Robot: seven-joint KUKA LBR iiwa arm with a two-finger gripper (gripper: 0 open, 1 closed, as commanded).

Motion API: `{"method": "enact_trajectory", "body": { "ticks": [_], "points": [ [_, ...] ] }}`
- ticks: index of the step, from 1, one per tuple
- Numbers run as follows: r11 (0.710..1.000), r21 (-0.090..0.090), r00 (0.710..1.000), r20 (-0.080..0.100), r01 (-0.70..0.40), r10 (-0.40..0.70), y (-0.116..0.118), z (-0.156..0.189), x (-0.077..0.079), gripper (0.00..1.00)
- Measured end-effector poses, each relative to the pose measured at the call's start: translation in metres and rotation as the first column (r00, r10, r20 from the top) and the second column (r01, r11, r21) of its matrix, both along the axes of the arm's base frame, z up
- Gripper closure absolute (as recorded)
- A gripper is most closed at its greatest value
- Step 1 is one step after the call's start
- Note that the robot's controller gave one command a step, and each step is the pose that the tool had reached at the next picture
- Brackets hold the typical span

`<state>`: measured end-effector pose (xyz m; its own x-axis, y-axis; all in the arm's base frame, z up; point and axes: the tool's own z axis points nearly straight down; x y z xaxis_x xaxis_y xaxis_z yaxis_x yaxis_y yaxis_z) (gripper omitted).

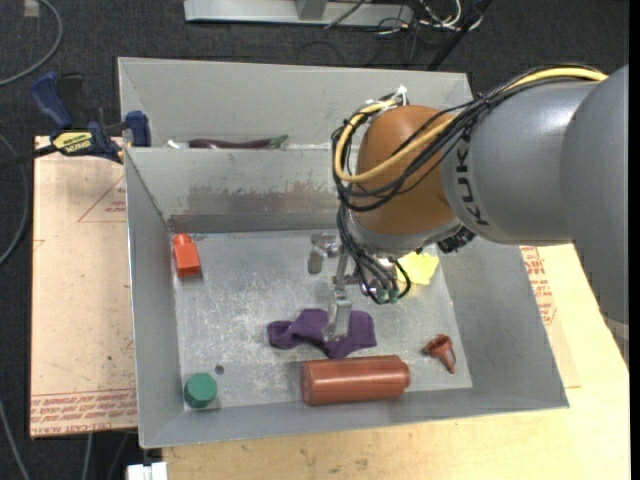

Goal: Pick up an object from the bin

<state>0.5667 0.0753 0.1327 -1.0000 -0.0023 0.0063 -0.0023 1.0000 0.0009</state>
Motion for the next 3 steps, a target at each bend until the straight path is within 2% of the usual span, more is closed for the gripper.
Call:
{"method": "enact_trajectory", "body": {
  "ticks": [1, 2, 3],
  "points": [
    [1.0, 0.001, 1.0, 0.007, 0.002, -0.002, 0.0, 0.005, 0.002, 0.0],
    [1.0, 0.002, 1.0, 0.011, -0.001, 0.001, -0.011, -0.056, -0.022, 0.0],
    [0.997, 0.003, 0.997, 0.021, 0.079, -0.079, -0.012, -0.041, -0.029, 0.0]
  ]
}}
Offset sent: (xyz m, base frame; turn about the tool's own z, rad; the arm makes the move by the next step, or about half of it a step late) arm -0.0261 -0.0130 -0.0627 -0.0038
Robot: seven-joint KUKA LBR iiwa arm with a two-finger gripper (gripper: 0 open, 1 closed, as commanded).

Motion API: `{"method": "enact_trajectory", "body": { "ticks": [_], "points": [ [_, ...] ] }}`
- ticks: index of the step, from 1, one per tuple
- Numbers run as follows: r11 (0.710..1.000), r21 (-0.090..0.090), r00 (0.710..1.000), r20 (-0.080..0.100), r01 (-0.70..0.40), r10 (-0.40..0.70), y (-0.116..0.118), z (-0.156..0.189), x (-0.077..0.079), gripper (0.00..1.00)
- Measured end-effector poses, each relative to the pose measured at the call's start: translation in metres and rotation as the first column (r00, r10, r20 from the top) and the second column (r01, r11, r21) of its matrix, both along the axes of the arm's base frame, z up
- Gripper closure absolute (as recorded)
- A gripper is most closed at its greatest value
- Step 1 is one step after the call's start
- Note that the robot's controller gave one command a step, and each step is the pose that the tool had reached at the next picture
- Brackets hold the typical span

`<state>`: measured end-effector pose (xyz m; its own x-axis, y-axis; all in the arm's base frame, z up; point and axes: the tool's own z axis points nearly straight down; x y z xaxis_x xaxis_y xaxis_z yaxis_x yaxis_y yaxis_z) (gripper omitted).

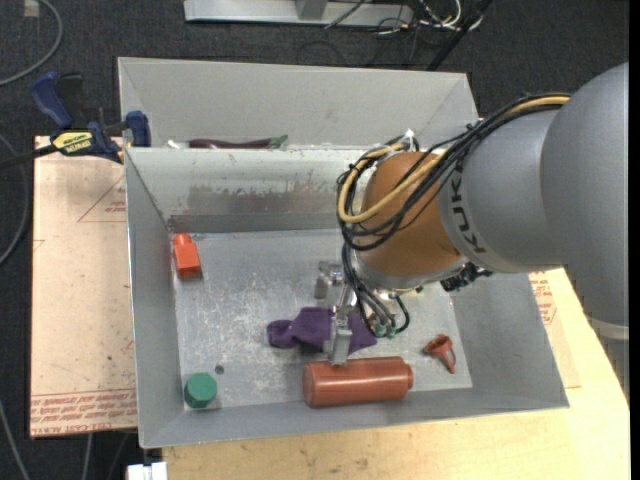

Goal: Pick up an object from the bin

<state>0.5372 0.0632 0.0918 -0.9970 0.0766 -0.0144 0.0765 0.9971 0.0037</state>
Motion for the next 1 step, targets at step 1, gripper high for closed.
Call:
{"method": "enact_trajectory", "body": {
  "ticks": [1],
  "points": [
    [1.0, 0.001, 1.0, -0.008, -0.002, 0.002, 0.0013, 0.0162, 0.0002, 0.0]
  ]
}}
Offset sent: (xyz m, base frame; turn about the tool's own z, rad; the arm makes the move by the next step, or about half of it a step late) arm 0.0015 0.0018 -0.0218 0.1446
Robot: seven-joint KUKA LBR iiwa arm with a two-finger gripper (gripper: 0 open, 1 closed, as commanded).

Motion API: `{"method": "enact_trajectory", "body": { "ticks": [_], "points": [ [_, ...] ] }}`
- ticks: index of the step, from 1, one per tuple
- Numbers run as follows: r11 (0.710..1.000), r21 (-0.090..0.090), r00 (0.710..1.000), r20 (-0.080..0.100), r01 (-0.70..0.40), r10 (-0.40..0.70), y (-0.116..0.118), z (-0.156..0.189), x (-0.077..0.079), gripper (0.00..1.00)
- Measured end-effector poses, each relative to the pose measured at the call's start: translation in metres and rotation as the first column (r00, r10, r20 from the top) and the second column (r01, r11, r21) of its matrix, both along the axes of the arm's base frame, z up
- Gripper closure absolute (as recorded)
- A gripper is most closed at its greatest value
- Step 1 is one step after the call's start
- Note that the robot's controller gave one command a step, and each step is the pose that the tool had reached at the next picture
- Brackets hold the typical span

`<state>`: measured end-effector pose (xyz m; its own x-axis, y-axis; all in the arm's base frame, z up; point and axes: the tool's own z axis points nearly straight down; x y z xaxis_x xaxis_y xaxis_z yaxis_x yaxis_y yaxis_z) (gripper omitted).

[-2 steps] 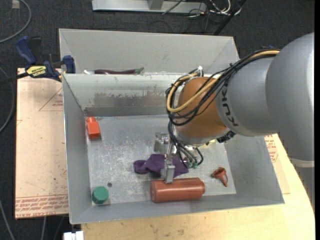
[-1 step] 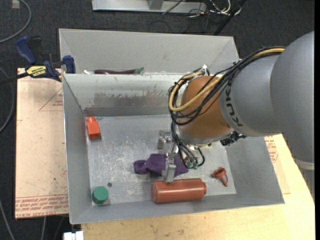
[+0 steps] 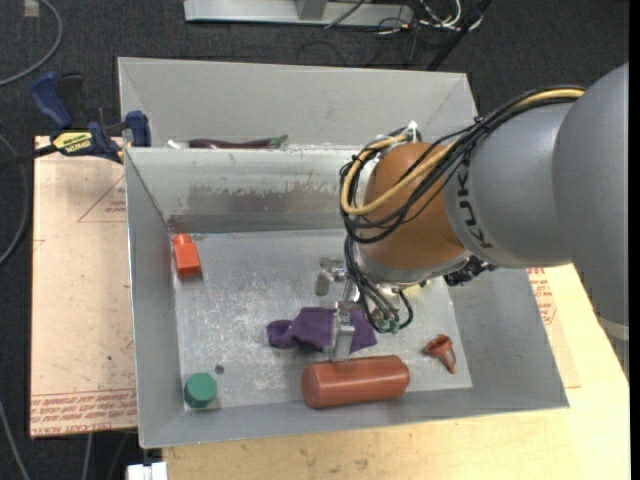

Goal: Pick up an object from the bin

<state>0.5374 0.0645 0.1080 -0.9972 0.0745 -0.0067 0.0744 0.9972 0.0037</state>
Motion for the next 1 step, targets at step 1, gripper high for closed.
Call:
{"method": "enact_trajectory", "body": {
  "ticks": [1],
  "points": [
    [0.99, 0.004, 0.99, 0.017, 0.139, -0.139, 0.0, -0.0306, 0.0041, 0.0]
  ]
}}
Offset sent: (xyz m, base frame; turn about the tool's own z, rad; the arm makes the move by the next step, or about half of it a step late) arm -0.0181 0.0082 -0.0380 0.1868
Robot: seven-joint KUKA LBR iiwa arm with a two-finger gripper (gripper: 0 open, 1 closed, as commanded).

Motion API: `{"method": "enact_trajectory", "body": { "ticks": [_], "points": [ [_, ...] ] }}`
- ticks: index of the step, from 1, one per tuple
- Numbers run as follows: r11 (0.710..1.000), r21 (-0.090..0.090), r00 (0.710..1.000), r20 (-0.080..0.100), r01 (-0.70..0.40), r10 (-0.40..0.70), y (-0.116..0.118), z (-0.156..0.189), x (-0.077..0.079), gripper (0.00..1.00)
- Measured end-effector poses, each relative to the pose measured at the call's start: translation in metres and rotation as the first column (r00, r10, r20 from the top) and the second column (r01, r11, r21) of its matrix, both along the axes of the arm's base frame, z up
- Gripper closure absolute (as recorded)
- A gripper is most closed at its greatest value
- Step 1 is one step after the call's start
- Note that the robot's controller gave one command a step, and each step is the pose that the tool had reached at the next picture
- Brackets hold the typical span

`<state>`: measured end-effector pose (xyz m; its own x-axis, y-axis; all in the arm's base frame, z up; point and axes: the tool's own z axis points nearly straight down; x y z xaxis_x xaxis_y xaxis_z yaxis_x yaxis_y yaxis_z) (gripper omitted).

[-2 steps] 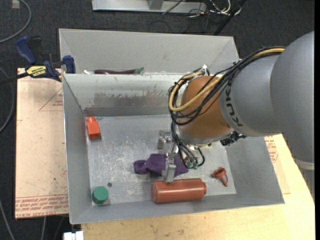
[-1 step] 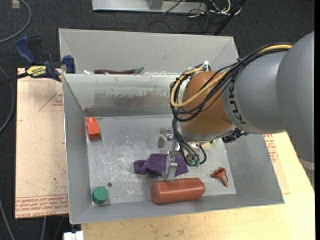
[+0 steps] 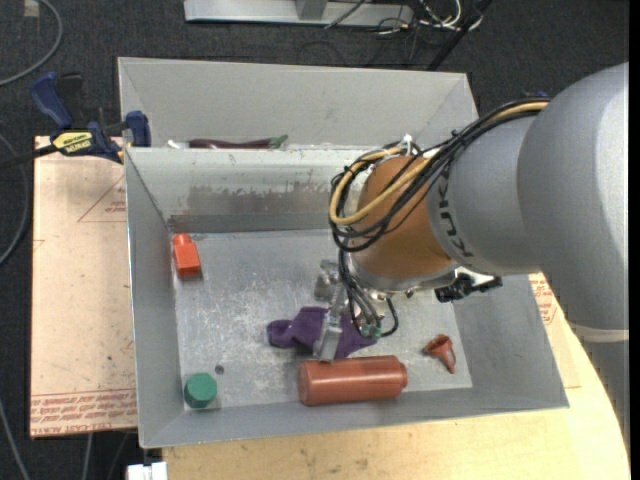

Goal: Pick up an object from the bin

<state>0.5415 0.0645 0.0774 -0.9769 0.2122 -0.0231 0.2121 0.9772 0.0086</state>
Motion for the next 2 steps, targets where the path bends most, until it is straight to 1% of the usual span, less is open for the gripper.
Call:
{"method": "enact_trajectory", "body": {
  "ticks": [1, 2],
  "points": [
    [0.999, 0.003, 0.999, -0.005, 0.048, -0.048, 0.0088, -0.0052, -0.0185, 1.0],
    [0.999, 0.003, 0.999, -0.005, 0.048, -0.048, 0.0088, -0.0052, -0.0185, 1.0]
  ]
}}
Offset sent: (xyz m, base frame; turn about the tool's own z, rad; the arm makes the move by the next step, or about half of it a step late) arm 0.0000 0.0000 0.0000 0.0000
